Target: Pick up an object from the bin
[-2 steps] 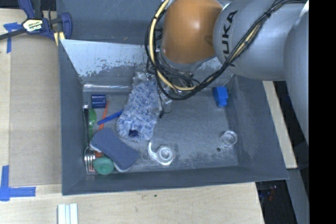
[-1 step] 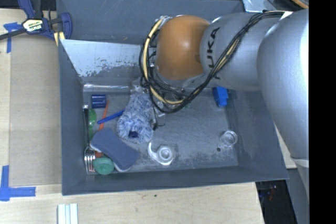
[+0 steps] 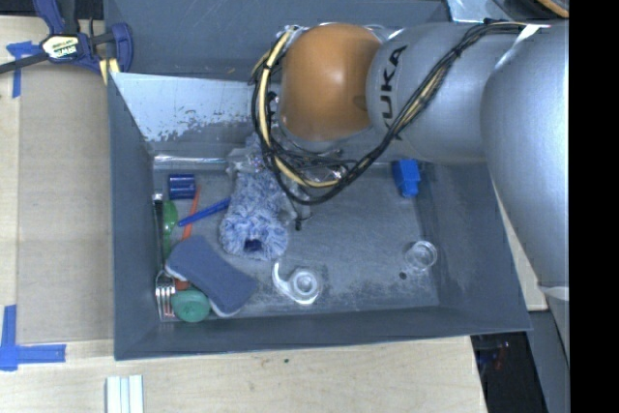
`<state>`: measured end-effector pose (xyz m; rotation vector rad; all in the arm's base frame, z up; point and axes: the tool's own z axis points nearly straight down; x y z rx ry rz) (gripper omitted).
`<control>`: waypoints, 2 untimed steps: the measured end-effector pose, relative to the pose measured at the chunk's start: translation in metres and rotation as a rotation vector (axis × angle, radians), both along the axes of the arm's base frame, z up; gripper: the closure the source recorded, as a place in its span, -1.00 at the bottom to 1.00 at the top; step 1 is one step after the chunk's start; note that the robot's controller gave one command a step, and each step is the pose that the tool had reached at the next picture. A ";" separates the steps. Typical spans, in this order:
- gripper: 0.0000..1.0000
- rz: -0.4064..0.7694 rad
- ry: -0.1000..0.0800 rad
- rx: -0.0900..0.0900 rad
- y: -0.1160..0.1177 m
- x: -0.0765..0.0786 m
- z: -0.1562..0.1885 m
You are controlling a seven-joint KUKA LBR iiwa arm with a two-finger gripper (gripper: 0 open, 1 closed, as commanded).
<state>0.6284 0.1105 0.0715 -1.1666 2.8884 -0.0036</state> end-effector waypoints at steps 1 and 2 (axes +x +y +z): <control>1.00 -0.362 0.020 0.000 -0.006 -0.014 0.008; 1.00 -0.362 0.020 0.000 -0.006 -0.014 0.008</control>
Offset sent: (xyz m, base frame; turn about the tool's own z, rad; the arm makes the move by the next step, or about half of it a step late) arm 0.0000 0.0000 0.0000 0.0000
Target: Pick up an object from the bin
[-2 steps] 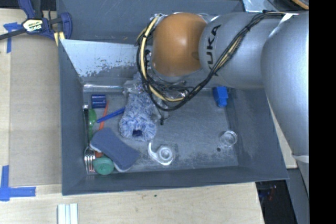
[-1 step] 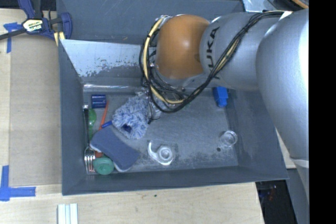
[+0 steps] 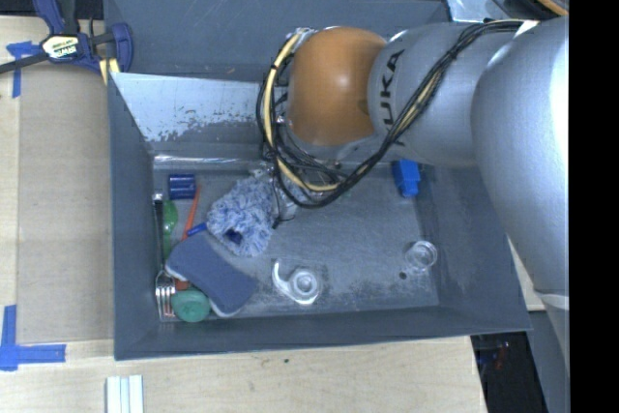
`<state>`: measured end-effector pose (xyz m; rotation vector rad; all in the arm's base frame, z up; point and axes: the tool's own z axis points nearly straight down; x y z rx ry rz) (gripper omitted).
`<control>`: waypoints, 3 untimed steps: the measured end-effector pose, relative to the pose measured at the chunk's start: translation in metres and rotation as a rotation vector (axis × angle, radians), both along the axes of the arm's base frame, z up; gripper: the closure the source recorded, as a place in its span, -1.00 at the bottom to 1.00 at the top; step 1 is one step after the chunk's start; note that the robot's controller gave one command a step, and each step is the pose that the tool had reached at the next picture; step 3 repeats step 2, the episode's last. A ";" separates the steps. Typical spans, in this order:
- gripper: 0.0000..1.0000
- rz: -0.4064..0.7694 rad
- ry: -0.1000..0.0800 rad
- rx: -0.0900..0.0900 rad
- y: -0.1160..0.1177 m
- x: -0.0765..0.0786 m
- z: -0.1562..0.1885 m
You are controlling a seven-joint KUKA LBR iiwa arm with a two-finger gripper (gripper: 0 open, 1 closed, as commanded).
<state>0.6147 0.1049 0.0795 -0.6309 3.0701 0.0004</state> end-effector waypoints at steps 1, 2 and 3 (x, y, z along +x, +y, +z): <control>1.00 0.000 0.009 -0.001 0.000 -0.003 0.013; 1.00 -0.001 0.003 -0.001 0.000 -0.002 0.070; 1.00 -0.001 0.003 -0.001 0.000 -0.002 0.070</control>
Offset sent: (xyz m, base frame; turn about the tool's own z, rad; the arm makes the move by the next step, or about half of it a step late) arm -0.0023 -0.0003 0.1200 -0.0003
